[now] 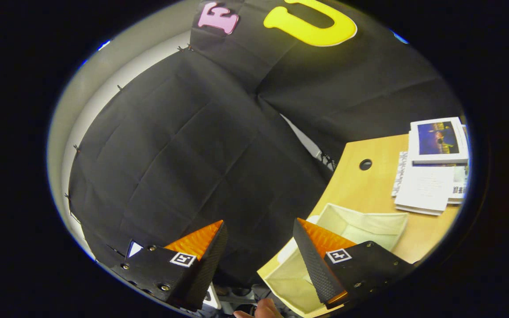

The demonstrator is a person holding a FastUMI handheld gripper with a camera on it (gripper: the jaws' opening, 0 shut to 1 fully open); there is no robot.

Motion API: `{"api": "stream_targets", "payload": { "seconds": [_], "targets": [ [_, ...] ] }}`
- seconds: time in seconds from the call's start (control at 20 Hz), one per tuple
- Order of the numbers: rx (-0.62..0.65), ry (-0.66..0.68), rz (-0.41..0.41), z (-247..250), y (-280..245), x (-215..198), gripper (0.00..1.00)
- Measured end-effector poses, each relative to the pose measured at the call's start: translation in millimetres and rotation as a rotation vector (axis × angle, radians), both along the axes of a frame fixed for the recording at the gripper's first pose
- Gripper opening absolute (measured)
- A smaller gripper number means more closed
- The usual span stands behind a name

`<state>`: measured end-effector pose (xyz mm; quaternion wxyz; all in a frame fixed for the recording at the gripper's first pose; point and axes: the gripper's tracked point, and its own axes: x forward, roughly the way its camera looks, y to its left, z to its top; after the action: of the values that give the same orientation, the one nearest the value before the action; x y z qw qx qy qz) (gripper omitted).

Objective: Open the storage box then place both shoes into the box .Put the left shoe in first, then the right shoe, with the right side of both shoes facing outward in a uniform manner.

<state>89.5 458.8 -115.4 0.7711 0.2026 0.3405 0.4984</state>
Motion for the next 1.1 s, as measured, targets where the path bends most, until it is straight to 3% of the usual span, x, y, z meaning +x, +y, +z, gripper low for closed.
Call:
{"api": "stream_targets", "payload": {
  "seconds": [0.45, 0.75, 1.1],
  "targets": [
    [-0.174, -0.068, -0.319, -35, -166, 20, 0.91],
    [-0.271, -0.120, -0.445, -55, -244, 12, 0.92],
    [-0.520, 0.000, -0.496, -165, -305, -30, 0.88]
  ]
}}
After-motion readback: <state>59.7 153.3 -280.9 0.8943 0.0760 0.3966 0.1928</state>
